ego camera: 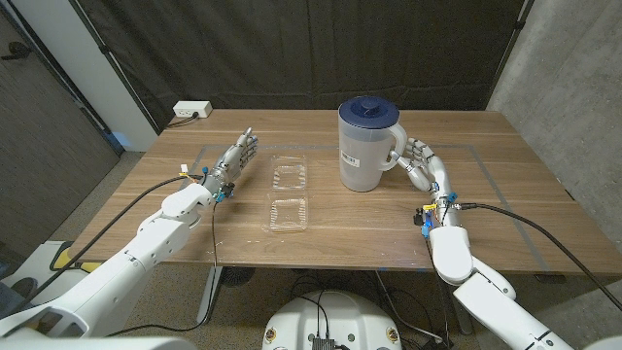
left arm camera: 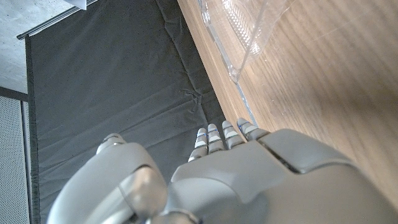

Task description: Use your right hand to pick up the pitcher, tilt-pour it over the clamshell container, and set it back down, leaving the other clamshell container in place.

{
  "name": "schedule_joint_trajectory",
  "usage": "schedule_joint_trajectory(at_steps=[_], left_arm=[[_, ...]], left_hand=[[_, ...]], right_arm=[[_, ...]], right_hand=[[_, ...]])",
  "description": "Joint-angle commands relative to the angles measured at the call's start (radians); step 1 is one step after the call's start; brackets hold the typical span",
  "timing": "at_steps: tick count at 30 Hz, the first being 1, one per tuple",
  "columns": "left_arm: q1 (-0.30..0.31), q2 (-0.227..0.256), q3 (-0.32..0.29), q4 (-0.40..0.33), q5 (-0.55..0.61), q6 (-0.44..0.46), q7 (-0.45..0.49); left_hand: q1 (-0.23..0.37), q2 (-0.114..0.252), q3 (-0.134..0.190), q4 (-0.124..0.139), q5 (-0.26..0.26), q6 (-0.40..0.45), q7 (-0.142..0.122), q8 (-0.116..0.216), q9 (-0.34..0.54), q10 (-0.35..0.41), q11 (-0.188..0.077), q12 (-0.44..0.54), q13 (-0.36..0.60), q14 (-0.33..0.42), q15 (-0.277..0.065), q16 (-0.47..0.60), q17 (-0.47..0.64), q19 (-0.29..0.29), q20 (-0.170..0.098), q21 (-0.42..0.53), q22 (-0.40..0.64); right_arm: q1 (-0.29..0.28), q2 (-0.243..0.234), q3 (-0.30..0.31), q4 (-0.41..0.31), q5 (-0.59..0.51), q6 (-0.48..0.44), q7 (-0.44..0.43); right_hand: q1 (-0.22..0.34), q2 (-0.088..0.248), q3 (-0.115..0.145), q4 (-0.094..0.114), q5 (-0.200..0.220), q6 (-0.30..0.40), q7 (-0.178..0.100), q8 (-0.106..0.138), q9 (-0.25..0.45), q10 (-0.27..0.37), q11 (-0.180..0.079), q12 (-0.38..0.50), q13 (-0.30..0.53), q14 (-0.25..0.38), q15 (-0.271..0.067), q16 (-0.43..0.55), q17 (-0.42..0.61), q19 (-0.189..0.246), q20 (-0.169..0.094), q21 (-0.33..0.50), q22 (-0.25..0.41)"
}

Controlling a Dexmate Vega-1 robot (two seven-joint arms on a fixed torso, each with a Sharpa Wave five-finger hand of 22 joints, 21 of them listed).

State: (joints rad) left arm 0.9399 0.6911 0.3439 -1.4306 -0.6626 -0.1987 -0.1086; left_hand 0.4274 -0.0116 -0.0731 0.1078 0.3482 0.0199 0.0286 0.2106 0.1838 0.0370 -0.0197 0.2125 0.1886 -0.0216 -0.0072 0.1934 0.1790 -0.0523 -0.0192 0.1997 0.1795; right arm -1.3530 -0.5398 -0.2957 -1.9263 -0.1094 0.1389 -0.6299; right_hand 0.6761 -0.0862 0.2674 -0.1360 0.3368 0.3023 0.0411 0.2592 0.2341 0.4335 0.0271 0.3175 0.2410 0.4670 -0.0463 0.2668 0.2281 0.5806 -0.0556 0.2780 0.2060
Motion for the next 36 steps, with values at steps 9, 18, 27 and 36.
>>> schedule_joint_trajectory(at_steps=[9,18,27,36], left_arm=[[-0.005,-0.004,0.007,-0.002,-0.001,0.021,0.005],[-0.003,-0.003,0.007,-0.004,-0.002,0.023,0.007],[-0.002,0.0,0.005,-0.007,-0.002,0.026,0.009],[-0.003,0.001,0.006,-0.007,-0.004,0.032,0.009]], left_hand=[[0.004,0.006,-0.009,0.0,0.003,0.015,0.0,0.002,0.005,0.007,0.003,0.0,0.002,0.0,0.003,-0.004,0.004,-0.005,0.009,-0.003,0.001],[0.005,0.008,-0.011,0.0,0.003,0.019,0.0,0.002,0.005,0.008,0.003,0.0,0.002,0.001,0.002,-0.004,0.004,-0.006,0.01,-0.003,0.001],[0.006,0.01,-0.012,0.001,0.002,0.02,0.0,0.001,0.005,0.008,0.004,-0.001,0.002,0.0,0.004,-0.004,0.004,-0.008,0.012,-0.003,0.002],[0.007,0.012,-0.014,0.001,0.002,0.02,-0.002,0.0,0.005,0.01,0.003,-0.001,0.002,0.001,0.004,-0.004,0.004,-0.009,0.013,-0.003,0.002]], right_arm=[[0.037,0.007,-0.033,0.017,-0.028,-0.018,-0.038],[0.049,0.009,-0.05,0.013,-0.036,-0.037,-0.044],[0.055,0.025,-0.064,0.015,-0.058,-0.055,-0.08],[0.068,0.029,-0.075,0.035,-0.049,-0.029,-0.082]], right_hand=[[0.035,0.021,-0.006,0.002,0.006,0.034,-0.015,0.033,0.028,0.035,-0.018,0.045,0.046,0.088,-0.056,0.042,0.04,0.062,-0.149,0.045,0.029],[0.044,0.026,-0.014,0.004,0.004,0.041,-0.025,0.043,0.039,0.042,-0.02,0.063,0.066,0.117,-0.066,0.056,0.06,0.073,-0.147,0.062,0.042],[0.099,0.049,-0.025,-0.001,0.0,0.131,-0.065,0.109,0.074,0.126,-0.062,0.13,0.121,0.233,-0.115,0.122,0.122,0.138,-0.161,0.131,0.095],[0.137,0.05,-0.055,-0.004,-0.01,0.195,-0.075,0.173,0.115,0.178,-0.089,0.191,0.182,0.268,-0.139,0.175,0.197,0.206,-0.156,0.18,0.117]])
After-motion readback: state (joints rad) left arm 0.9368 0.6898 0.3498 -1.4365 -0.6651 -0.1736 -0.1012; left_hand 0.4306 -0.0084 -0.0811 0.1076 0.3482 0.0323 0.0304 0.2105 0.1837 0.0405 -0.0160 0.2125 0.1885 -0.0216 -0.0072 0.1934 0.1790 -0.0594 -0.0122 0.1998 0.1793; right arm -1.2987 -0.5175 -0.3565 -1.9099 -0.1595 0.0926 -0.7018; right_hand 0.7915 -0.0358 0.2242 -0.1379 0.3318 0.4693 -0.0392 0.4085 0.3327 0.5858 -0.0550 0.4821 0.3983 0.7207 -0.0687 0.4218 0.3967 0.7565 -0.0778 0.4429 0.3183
